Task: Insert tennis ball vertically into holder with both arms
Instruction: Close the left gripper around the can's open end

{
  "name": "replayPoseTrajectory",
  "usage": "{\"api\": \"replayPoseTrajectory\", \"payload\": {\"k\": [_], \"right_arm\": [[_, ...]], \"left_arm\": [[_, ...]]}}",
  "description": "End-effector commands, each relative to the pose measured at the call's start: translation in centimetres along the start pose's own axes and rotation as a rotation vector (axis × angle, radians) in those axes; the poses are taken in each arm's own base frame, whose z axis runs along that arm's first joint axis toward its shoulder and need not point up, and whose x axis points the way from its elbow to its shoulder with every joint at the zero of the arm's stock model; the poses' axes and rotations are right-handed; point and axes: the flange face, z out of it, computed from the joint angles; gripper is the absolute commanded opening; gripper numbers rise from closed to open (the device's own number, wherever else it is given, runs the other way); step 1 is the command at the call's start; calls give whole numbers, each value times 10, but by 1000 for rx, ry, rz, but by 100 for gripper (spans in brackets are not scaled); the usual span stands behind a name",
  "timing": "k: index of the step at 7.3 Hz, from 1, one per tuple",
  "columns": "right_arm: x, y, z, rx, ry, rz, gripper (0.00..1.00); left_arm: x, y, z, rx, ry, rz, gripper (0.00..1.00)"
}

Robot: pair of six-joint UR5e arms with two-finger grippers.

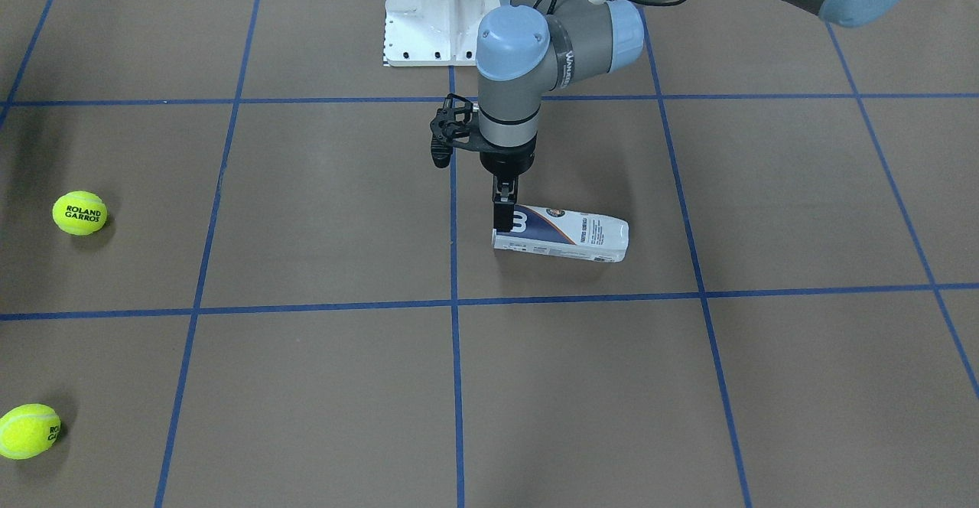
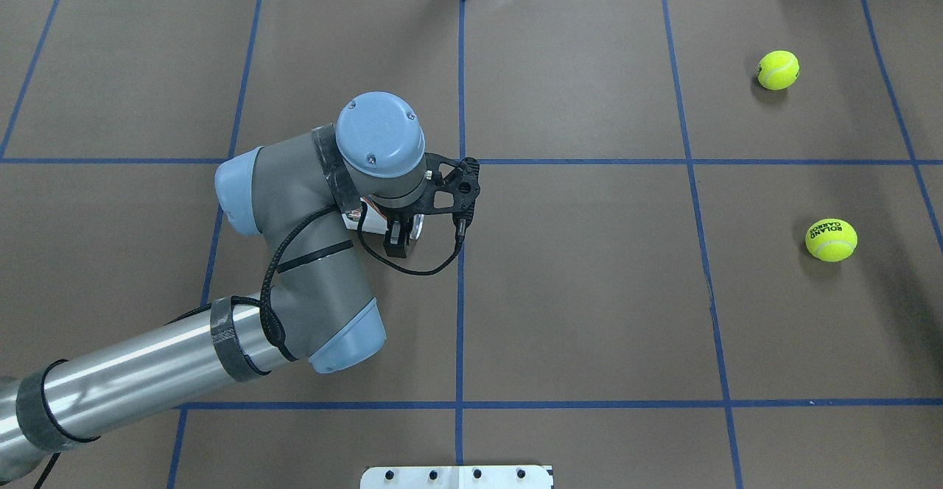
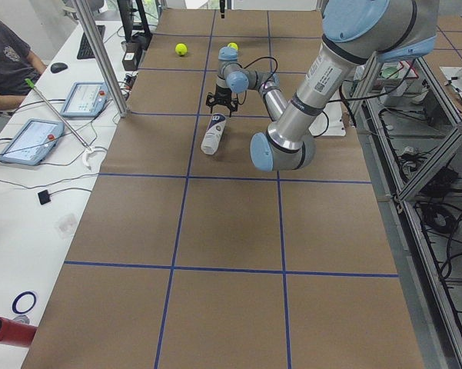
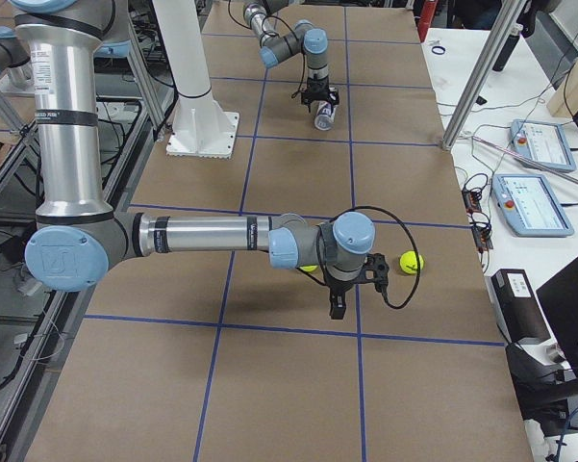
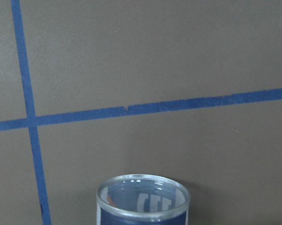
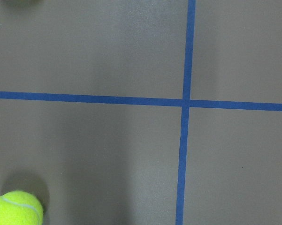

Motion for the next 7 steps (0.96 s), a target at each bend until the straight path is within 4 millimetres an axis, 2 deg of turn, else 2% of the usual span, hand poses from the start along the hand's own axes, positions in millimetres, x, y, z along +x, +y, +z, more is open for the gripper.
{"api": "replayPoseTrajectory", "payload": {"k": [1, 7], "right_arm": [[0, 1, 0, -1, 0, 1, 99], [0, 1, 0, 1, -2, -1, 99]], "left_arm": [[-4, -3, 10, -19, -8, 0, 99], [-5, -9, 35, -8, -9, 7, 99]]}}
